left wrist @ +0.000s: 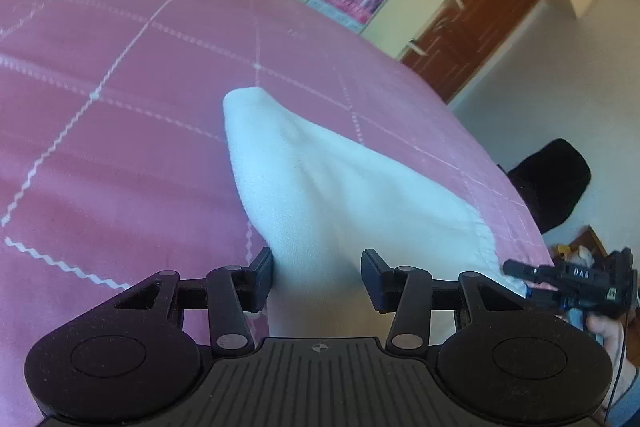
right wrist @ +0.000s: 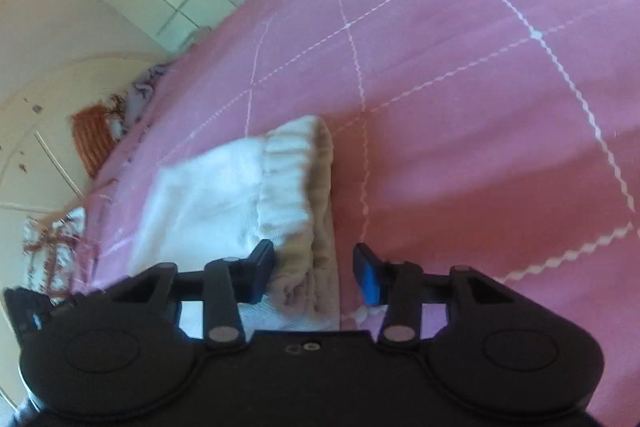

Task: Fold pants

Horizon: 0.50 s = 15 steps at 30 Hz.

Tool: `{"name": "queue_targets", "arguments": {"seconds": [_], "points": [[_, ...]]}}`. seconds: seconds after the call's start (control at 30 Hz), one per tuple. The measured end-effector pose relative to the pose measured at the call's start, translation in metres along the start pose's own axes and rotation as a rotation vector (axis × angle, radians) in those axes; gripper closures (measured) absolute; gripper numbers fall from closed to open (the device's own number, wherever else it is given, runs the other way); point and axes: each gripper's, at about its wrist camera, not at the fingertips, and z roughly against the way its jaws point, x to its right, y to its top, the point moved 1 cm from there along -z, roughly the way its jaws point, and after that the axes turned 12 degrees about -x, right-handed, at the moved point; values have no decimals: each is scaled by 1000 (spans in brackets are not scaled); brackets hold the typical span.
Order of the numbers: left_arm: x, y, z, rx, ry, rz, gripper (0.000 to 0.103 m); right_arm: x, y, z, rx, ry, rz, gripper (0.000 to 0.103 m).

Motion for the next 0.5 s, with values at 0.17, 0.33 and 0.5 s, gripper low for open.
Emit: {"name": "queue_targets", "arguments": {"seconds": [0.17, 0.33, 0.5], "points": [[2, -28, -9, -47, 101, -47, 41, -9, -32, 0, 24, 13, 84, 48], [27, -47, 31, 27, 220, -114, 29, -14, -43, 15, 36, -31, 70, 40], [70, -112, 93, 150, 395, -275, 0, -44, -112, 74, 186, -232, 323, 15]]}}
